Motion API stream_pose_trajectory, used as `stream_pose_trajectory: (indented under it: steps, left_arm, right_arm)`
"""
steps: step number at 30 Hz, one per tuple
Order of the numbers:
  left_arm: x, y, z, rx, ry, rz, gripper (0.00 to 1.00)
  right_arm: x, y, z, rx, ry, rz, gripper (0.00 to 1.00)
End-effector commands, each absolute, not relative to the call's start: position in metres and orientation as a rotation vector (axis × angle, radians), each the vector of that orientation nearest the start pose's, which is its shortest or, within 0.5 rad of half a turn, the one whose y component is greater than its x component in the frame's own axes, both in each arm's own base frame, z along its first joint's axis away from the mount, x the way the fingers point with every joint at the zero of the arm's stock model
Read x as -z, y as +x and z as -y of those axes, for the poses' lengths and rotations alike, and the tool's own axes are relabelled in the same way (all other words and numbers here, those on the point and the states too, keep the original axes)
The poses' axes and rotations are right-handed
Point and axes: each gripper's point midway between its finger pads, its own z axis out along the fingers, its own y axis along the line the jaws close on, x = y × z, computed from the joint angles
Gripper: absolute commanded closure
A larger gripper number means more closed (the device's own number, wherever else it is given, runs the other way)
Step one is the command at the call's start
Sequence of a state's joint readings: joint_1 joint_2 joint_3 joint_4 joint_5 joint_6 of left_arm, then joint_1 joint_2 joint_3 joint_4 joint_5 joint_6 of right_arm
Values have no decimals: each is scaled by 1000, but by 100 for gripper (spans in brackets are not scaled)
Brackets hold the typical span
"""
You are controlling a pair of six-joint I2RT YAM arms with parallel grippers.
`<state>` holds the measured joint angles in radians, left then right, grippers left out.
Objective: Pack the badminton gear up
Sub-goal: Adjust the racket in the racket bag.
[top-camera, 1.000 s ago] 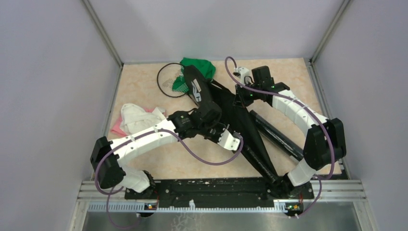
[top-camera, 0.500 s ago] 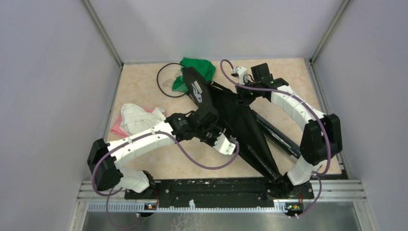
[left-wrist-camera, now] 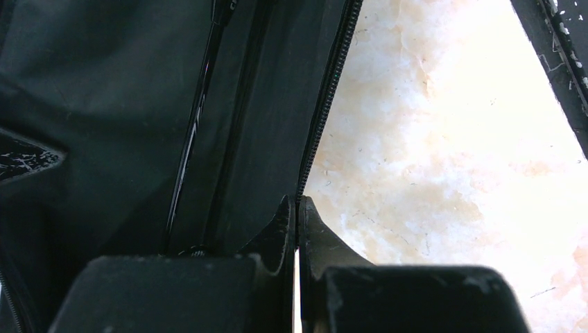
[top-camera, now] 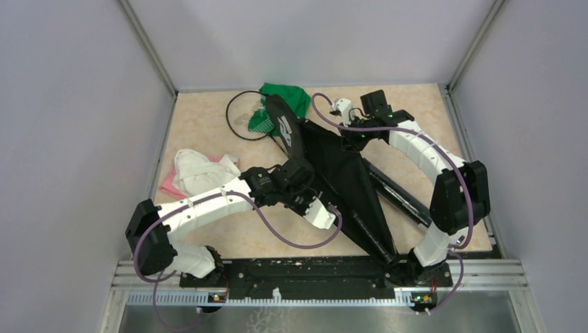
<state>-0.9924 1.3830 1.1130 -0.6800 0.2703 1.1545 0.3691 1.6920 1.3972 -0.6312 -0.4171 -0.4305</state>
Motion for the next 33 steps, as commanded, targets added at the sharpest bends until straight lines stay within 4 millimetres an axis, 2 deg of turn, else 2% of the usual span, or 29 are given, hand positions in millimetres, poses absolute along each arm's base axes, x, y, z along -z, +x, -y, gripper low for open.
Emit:
stream_pose_trajectory:
  steps: [1, 4, 12, 18, 24, 29, 33]
  left_arm:
    - [-154, 185, 303, 281, 2221, -1066, 100]
    - [-157, 187, 313, 302, 2178, -1058, 100]
    - [-183, 203, 347, 358, 1999, -1101, 100]
    - [-186, 210, 362, 387, 1945, -1137, 100]
    - [-180, 212, 368, 401, 1956, -1132, 100]
    - [-172, 208, 367, 407, 2011, -1111, 100]
    - [-175, 213, 360, 349, 2026, -1102, 100]
  right_arm:
    - [-168, 384, -206, -498, -1170, -2083, 100]
    - [-170, 378, -215, -575, -1135, -2085, 100]
    - [-179, 365, -238, -746, -944, -2090, 100]
    - [-188, 355, -252, -842, -856, -2061, 100]
    - [-204, 355, -254, -855, -838, -2029, 100]
    - [-205, 354, -253, -846, -851, -2026, 100]
    - [-209, 355, -253, -841, -845, -2017, 100]
